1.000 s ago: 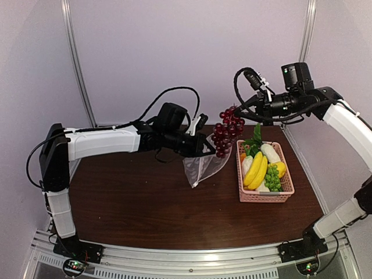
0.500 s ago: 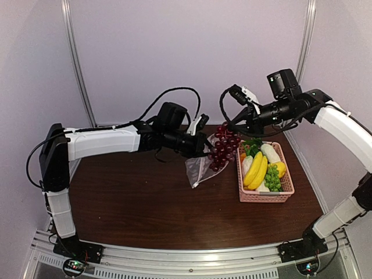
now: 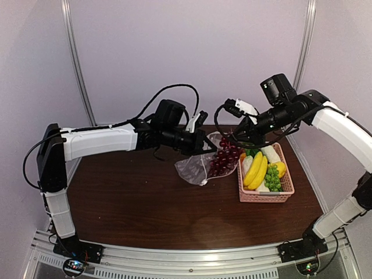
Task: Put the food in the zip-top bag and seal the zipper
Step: Place the fake fruit in the zipper food storage bag.
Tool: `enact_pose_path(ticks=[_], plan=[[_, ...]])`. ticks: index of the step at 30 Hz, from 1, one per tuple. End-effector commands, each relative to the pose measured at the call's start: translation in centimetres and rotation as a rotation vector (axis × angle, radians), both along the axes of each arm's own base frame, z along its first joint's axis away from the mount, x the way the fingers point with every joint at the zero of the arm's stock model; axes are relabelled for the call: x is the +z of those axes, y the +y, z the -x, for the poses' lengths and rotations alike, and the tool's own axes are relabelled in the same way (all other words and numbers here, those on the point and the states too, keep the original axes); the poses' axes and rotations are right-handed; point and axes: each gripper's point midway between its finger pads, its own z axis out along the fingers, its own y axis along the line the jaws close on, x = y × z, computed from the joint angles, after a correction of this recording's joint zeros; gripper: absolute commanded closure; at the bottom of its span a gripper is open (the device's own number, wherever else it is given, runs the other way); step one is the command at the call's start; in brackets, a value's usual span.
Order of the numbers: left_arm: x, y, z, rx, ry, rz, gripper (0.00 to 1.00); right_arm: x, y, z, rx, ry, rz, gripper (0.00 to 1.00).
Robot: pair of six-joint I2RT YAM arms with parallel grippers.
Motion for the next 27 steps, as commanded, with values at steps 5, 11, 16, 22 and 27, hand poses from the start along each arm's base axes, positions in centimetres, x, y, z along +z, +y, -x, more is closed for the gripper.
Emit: enact_pose_path(ticks=[5, 11, 16, 22, 27], plan=[[4.8, -0.6, 0.8, -0.027, -0.061, 0.096, 1.0, -1.4, 2.0, -0.6, -0.019, -0.027, 0.084, 1.0], [6.6, 0.3, -0.1, 0.026, -0.136, 0.076, 1.0, -2.1, 2.8, -0.2, 0.028, 0.014, 0.099, 1.0], [6.8, -0.3, 0.2, -0.006, -0.126, 0.09, 1.0, -2.2, 3.6, 2.9, 0.189, 0.083, 0.081, 1.0], [6.7, -0.4, 0.2, -0.012, -0.122, 0.095, 1.0, -3.7, 4.3, 2.4, 0.18, 0.094, 0.099, 0.98], [7.4, -0.4, 0.3, -0.021, -0.135, 0.095, 1.0, -3.3, 3.7, -1.6, -0.016, -0.029, 0.149, 0.92]])
